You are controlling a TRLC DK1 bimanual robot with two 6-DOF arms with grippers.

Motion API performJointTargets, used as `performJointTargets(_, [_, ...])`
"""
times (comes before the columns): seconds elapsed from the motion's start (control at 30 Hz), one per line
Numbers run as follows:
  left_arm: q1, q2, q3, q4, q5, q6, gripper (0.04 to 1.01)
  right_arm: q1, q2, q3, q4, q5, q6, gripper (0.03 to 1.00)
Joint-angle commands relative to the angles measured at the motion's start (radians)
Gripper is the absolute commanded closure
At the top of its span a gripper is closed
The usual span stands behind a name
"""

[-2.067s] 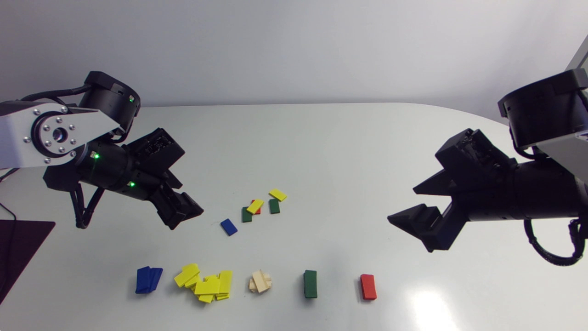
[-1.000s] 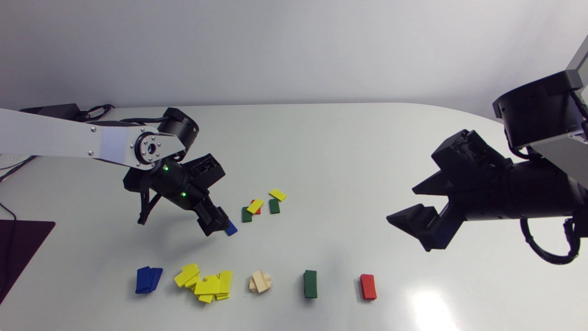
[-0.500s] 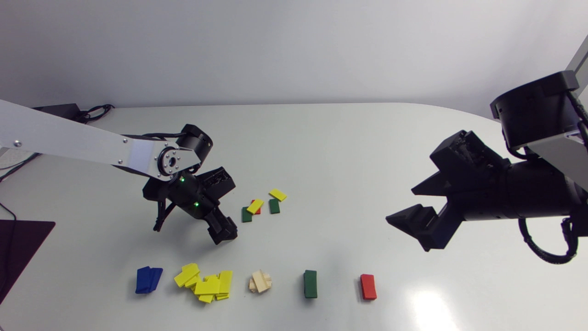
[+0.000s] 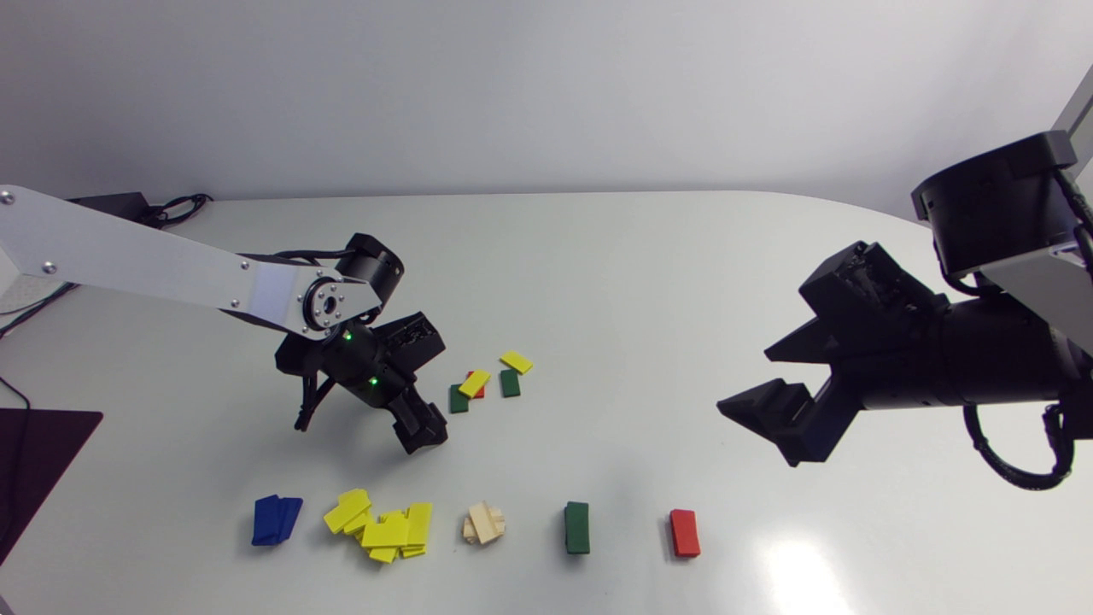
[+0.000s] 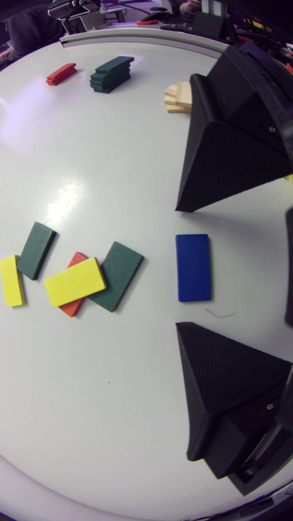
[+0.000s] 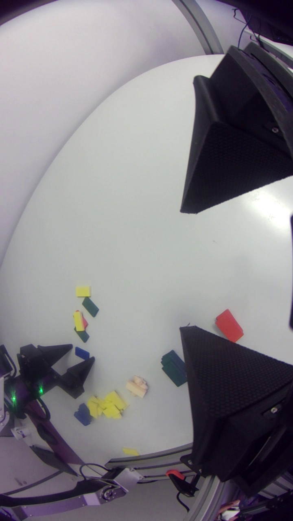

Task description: Take domino bricks one by one from the mixed stack on the table and place each onto the existing stack of the same color.

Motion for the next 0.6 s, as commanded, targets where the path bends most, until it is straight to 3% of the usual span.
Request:
performJointTargets(0.0, [-0.005,0.026,-0.004,0.004,0.001,0.007,0.167,0.007,0.005,-0.023,0.012,0.001,0.021,0.066])
performJointTargets(0.57, [-0.005,0.022,-0.034,0.004,-0.016,0.004,0.602,0.008,-0.004,-0.025,0.008,0.001,0.023,0.066])
